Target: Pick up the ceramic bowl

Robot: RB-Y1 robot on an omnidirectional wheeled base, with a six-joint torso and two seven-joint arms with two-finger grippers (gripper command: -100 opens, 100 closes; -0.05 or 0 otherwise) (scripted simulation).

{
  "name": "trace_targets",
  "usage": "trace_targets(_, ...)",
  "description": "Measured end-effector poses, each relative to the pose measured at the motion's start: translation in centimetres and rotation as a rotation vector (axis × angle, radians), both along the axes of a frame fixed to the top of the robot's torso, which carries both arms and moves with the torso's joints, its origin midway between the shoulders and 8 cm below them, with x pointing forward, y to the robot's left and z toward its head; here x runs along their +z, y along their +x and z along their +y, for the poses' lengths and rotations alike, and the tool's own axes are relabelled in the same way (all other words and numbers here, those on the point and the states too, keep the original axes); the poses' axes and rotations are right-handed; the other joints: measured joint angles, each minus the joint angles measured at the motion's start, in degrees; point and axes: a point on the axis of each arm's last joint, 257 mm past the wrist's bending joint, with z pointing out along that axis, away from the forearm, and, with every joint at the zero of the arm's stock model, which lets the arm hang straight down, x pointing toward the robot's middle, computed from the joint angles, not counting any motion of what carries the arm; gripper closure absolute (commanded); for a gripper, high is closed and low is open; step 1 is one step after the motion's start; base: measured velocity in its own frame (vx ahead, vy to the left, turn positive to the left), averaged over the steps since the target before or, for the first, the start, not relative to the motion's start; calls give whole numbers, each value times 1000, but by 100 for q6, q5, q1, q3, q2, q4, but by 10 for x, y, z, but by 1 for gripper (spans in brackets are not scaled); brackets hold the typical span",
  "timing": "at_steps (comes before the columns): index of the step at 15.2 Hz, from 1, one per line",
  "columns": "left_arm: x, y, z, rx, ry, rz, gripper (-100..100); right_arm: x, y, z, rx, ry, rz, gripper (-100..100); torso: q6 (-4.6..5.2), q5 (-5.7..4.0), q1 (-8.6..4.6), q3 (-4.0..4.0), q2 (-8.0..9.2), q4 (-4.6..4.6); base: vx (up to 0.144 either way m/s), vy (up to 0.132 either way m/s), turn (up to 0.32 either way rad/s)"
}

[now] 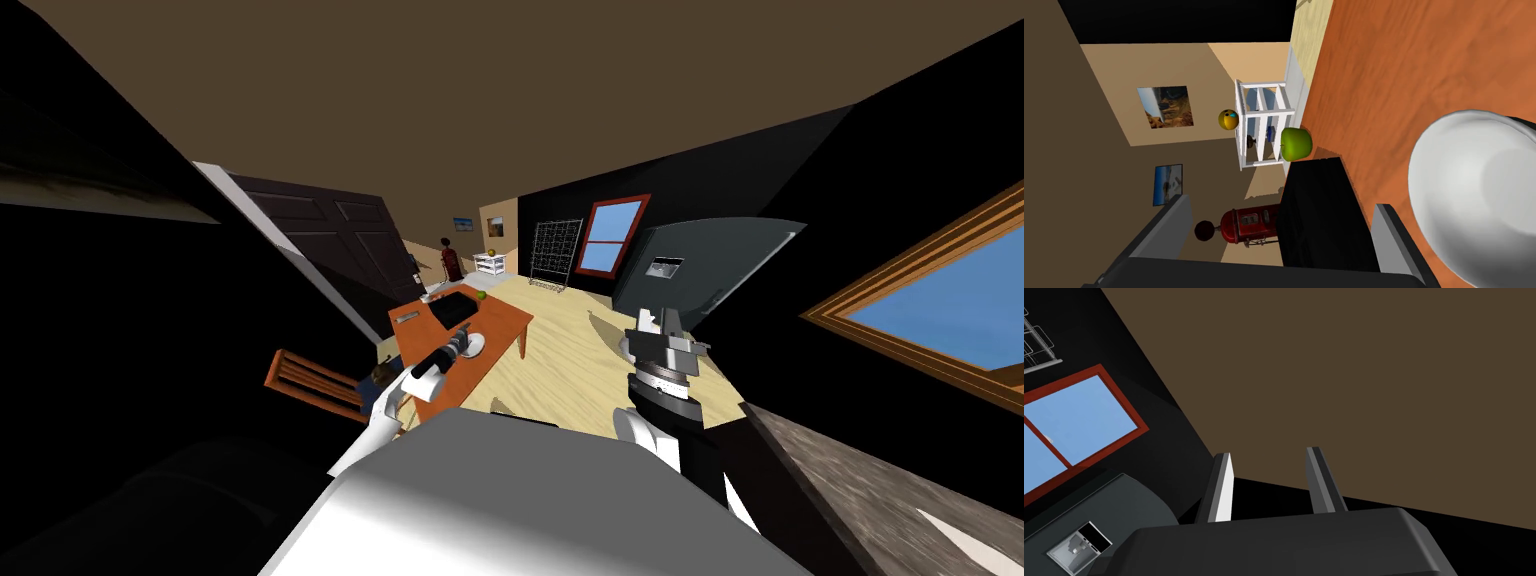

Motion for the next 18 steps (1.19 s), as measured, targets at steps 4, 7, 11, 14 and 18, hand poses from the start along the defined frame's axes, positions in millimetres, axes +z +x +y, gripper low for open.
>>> trace_targets(4,-33,-7,18,40,-24,110,-100,0,0,0,0,0,0,0,-3,0,1,0,0,0,10,14,-131)
trace_targets(7,-52,-15,26,67,-40,179,-100,0,0,0,0,0,0,0,-3,0,-1,1,1,0,9,11,-106)
trace_targets(11,-75,-23,40,107,-60,266,-100,0,0,0,0,0,0,0,0,0,-1,1,1,0,6,12,-112)
trace_targets(14,-96,-31,49,147,-82,345,-100,0,0,0,0,0,0,0,0,0,1,0,0,0,9,17,-138)
trace_targets(18,-119,-47,62,196,-105,439,-100,0,0,0,0,0,0,0,0,0,1,0,0,0,10,17,-125)
